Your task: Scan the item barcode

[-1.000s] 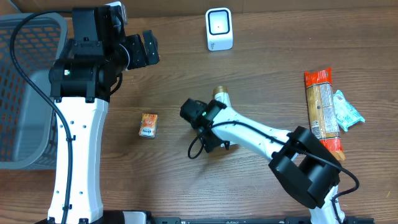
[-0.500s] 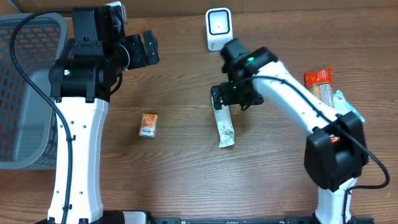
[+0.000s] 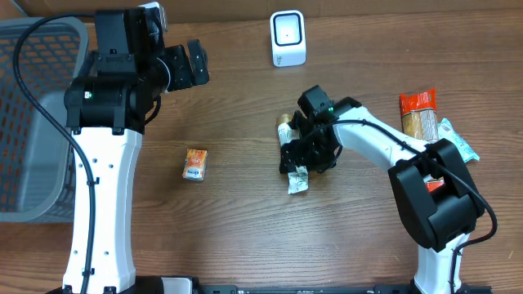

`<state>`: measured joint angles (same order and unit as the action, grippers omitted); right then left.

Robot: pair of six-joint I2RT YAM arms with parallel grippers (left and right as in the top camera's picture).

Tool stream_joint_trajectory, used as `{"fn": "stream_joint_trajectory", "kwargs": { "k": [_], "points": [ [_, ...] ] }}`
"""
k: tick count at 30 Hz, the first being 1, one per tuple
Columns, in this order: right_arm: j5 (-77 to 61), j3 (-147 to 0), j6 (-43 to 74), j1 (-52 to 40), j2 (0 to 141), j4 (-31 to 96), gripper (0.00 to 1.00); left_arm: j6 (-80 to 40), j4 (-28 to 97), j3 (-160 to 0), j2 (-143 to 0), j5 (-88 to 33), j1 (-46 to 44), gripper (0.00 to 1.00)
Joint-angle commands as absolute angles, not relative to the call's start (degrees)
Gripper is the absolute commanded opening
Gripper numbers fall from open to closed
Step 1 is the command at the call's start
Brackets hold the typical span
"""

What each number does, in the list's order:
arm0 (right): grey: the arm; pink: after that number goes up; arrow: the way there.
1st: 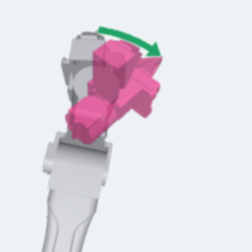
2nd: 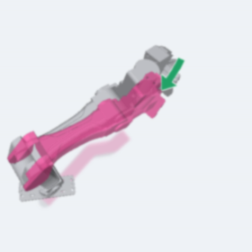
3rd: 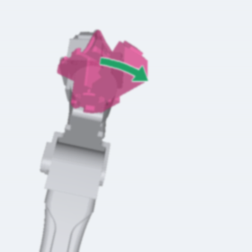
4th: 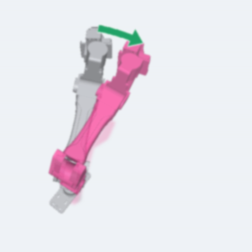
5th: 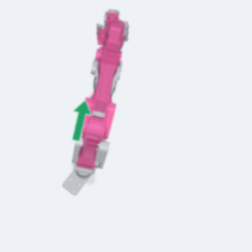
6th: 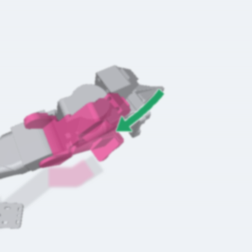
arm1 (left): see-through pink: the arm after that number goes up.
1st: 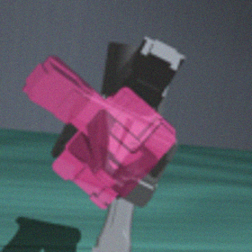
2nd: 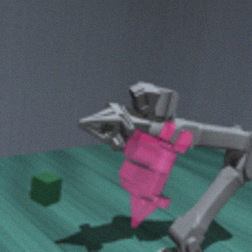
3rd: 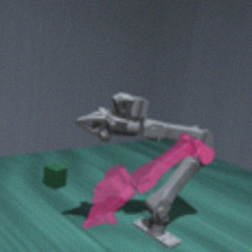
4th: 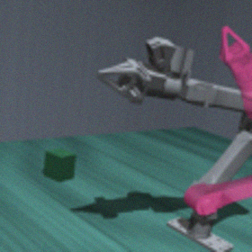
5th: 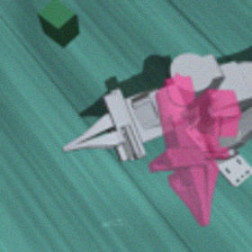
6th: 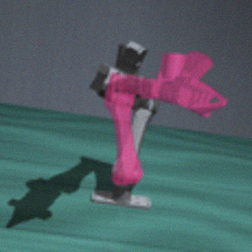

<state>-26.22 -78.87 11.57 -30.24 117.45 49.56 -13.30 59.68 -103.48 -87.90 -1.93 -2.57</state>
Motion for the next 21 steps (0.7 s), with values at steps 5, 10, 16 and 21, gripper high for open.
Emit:
{"fn": "stream_joint_trajectory", "kwargs": {
  "k": [5, 10, 16, 21],
  "points": [
    [-27.3, -77.1, 12.4, -30.1, 116.2, 47.1, 0.36, -12.4, 59.6, -103.7, -88.0, -2.4, -2.3, 1.0],
    [-28.9, -77.5, 12.4, -30.0, 116.2, 46.3, 0.06, -12.4, 59.6, -103.7, -88.0, -2.4, -2.3, 1.0],
    [-39.4, -80.1, 10.2, -27.0, 115.5, 47.2, 0.04, -12.4, 59.6, -103.7, -88.0, -2.4, -2.3, 1.0],
    [-49.0, -82.9, 8.7, -23.3, 110.5, 47.2, 0.04, -12.4, 59.6, -103.7, -88.0, -2.4, -2.3, 1.0]
  ]
}}
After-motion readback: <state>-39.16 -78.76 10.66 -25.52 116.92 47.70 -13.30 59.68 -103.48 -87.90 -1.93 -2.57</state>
